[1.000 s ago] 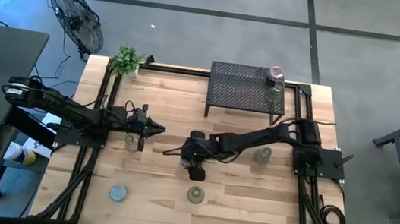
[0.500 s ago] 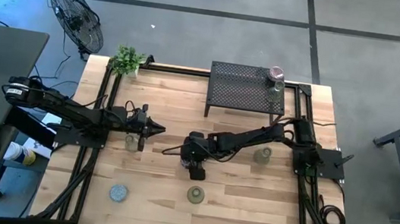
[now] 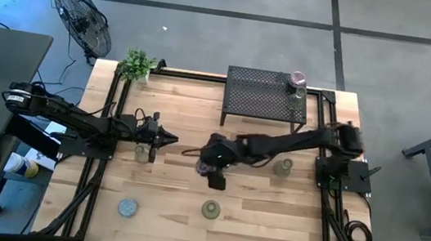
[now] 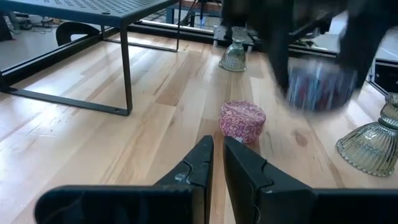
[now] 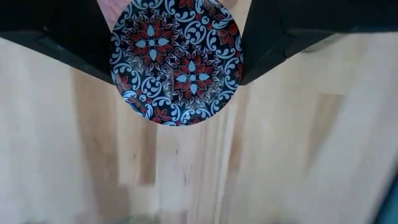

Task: Pick & Place candle stick holders
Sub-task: Put the black scented candle on the shelf

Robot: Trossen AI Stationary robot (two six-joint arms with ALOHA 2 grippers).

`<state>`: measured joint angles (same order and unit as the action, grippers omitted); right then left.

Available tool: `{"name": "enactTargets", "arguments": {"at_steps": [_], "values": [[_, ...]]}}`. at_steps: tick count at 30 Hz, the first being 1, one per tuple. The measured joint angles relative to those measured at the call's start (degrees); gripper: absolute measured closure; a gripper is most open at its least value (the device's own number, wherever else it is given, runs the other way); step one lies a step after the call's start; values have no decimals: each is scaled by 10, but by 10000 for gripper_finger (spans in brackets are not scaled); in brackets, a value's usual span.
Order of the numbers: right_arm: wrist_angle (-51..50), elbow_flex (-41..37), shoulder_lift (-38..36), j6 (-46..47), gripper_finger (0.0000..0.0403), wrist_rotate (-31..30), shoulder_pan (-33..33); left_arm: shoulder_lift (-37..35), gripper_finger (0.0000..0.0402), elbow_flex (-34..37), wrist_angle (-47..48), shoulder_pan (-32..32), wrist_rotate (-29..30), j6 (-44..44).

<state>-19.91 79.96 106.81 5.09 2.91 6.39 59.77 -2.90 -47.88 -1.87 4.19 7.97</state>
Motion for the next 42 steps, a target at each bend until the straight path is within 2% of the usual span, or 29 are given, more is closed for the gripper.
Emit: {"name": "enactTargets", "arguments": {"at_steps": [6, 11, 14, 18, 25, 29, 35, 42], "values": [[-162, 52, -116, 31, 117, -138, -32, 0, 367, 0, 0, 0, 0, 0], [-283, 112, -161, 46, 117, -194, -143, 0, 367, 0, 0, 0, -1, 0], [-319, 124, -164, 30, 116, -184, -237, 0, 367, 0, 0, 0, -2, 0], [-328, 106, -162, -7, 116, -141, -353, 0, 367, 0, 0, 0, -2, -2], [-281, 55, -162, -49, 116, -76, -484, 0, 367, 0, 0, 0, -2, -6], [-257, 46, -155, -68, 116, -48, -520, 0, 367, 0, 0, 0, -2, -6], [-252, 46, -131, -90, 116, -31, -539, 0, 367, 0, -6, 0, -2, -6], [-252, 46, -109, -102, 116, -38, -548, 0, 367, 0, -4, 0, -2, -6]]}}
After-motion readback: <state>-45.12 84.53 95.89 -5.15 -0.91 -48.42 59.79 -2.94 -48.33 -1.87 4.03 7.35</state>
